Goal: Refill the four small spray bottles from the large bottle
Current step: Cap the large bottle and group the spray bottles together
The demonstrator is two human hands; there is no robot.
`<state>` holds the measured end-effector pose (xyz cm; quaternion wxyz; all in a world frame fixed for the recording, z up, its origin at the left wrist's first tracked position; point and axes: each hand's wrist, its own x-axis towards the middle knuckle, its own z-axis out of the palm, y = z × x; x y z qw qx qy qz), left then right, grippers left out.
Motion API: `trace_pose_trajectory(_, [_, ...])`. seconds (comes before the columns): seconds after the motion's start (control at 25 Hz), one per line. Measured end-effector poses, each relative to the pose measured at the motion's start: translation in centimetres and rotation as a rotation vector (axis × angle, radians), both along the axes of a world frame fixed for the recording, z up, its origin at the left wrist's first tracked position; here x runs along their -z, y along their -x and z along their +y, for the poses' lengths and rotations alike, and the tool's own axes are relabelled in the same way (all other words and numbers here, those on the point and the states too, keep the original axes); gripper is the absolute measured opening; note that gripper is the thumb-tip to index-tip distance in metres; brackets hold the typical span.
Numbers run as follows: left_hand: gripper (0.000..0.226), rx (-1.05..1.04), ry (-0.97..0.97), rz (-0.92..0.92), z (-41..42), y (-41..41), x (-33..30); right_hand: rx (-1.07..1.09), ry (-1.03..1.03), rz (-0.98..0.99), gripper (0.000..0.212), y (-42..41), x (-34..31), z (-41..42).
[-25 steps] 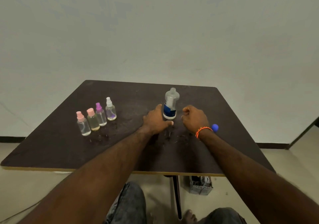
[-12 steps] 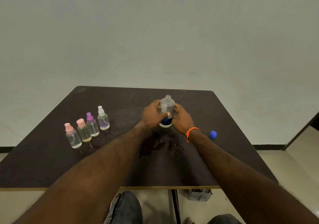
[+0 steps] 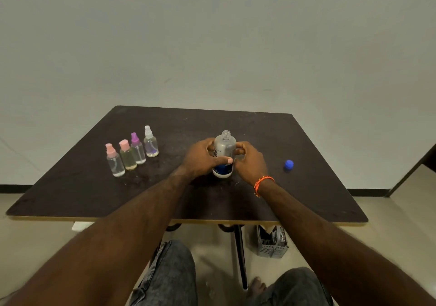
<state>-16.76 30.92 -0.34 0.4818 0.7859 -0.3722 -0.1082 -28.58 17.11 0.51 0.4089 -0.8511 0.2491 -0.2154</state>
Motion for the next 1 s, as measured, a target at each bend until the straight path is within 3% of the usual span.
trace_pose_trajectory(0.2, [0.073,-0.010,0.014,-0.027,0.0,0.9,0.7,-0.047,-0.013,0.001,0.048,0.8,0.4,0.0])
trace_pose_trajectory(0.32, [0.070,0.012,0.001,-0.040,0.0,0.7,0.4,-0.011,0.150,0.073,0.038,2.0,0.3,-2.5])
trace_pose_trajectory(0.48, [0.071,0.026,-0.020,-0.053,0.2,0.5,0.4,0.115,0.411,0.319,0.035,4.6,-0.4,-9.5])
trace_pose_trajectory(0.6, [0.072,0.013,-0.015,-0.062,0.2,0.5,0.7,0.198,0.401,0.483,0.040,6.3,0.1,-13.4])
trace_pose_trajectory(1.0, [0.066,0.009,0.009,-0.057,0.1,0.4,1.2,0.231,0.348,0.410,0.027,5.8,0.9,-12.7])
